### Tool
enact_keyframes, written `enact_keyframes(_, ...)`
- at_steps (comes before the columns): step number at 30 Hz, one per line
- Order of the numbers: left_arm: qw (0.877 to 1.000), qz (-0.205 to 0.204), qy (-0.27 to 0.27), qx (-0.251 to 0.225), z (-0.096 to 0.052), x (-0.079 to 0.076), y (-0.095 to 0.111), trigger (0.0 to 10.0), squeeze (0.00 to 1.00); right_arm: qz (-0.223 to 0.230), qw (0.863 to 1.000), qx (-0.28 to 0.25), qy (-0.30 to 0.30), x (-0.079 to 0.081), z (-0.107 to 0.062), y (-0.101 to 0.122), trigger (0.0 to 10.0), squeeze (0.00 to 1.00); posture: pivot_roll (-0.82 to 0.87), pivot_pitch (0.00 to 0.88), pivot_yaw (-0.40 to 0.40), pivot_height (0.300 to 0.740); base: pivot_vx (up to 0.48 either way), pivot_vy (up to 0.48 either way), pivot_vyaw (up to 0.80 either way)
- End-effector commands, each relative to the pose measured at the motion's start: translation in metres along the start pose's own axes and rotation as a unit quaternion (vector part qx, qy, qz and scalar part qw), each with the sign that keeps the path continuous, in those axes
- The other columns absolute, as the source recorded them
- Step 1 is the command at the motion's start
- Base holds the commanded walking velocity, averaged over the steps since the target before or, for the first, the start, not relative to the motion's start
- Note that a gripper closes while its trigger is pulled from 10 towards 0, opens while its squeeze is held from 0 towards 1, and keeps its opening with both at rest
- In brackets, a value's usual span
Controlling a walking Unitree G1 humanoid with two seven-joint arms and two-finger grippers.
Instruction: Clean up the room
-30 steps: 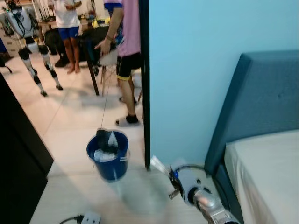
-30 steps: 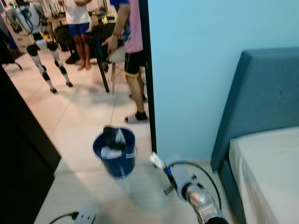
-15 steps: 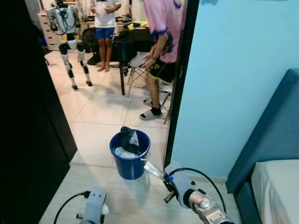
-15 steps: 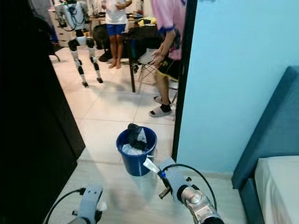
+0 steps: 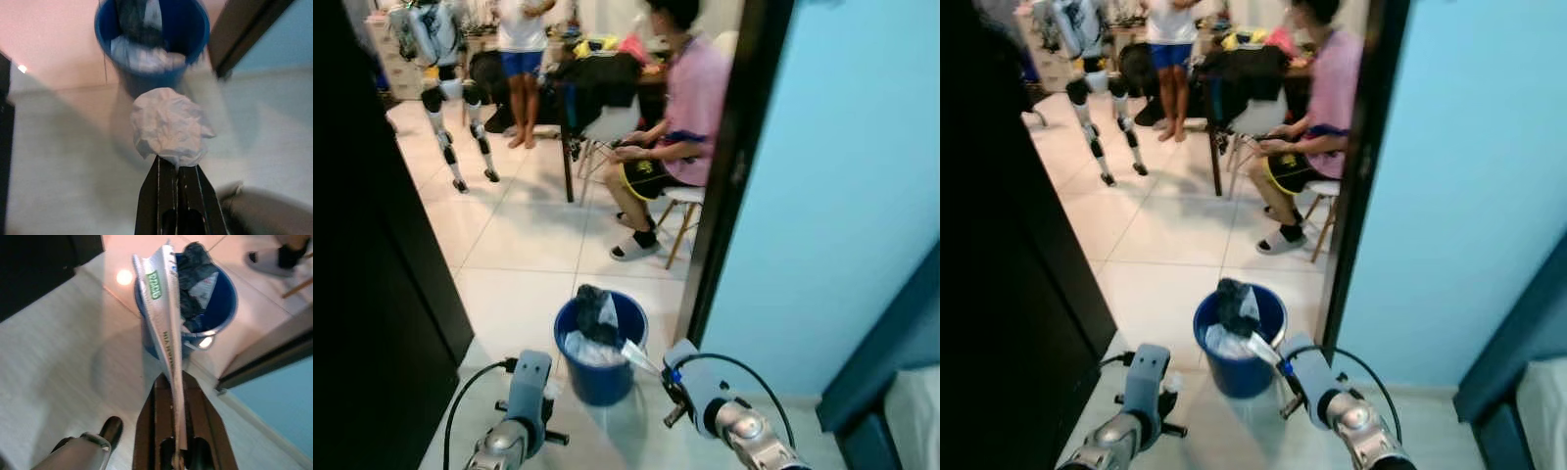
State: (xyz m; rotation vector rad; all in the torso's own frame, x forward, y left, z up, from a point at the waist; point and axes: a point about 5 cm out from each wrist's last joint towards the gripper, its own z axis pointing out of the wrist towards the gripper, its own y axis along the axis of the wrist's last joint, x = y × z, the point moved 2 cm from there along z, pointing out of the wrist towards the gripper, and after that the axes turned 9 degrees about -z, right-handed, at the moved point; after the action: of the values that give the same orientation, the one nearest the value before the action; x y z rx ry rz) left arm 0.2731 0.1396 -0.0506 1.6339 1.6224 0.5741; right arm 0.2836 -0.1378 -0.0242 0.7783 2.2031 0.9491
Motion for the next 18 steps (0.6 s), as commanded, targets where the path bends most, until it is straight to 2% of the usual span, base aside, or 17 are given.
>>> enact_keyframes(1,1.0,-0.004,-0.003,-0.003,0.0,0.0,0.0,10.0,0.0,-0.003,1.0,-0.008,0.001,0.0,0.003,0.006,10.0,0.0,-0.17,0.0,-0.016,0.74,0.48,0.0,0.0)
enact_keyframes(4,0.999,0.001,-0.047,-0.008,0.002,-0.012,0.005,10.0,0.0,-0.001,1.0,0.003,-0.005,-0.002,0.002,0.004,10.0,0.0,-0.18,0.0,-0.014,0.74,0.48,0.0,0.0)
enact_keyframes(7,0.998,0.005,-0.062,-0.01,0.002,-0.017,0.006,10.0,0.0,0.004,1.0,0.012,-0.007,-0.003,0.003,0.002,10.0,0.0,-0.18,0.0,-0.014,0.74,0.48,0.0,0.0)
enact_keyframes(17,0.994,0.028,-0.101,-0.008,0.004,-0.031,0.009,10.0,0.0,0.014,0.999,0.03,-0.006,-0.004,0.002,-0.003,10.0,0.0,-0.18,0.0,-0.018,0.74,0.48,0.0,-0.66)
enact_keyframes(18,0.995,0.03,-0.099,-0.003,0.005,-0.032,0.008,10.0,0.0,0.016,0.999,0.039,-0.006,-0.004,0.003,-0.004,10.0,0.0,-0.18,0.0,-0.019,0.74,0.0,0.0,-0.68)
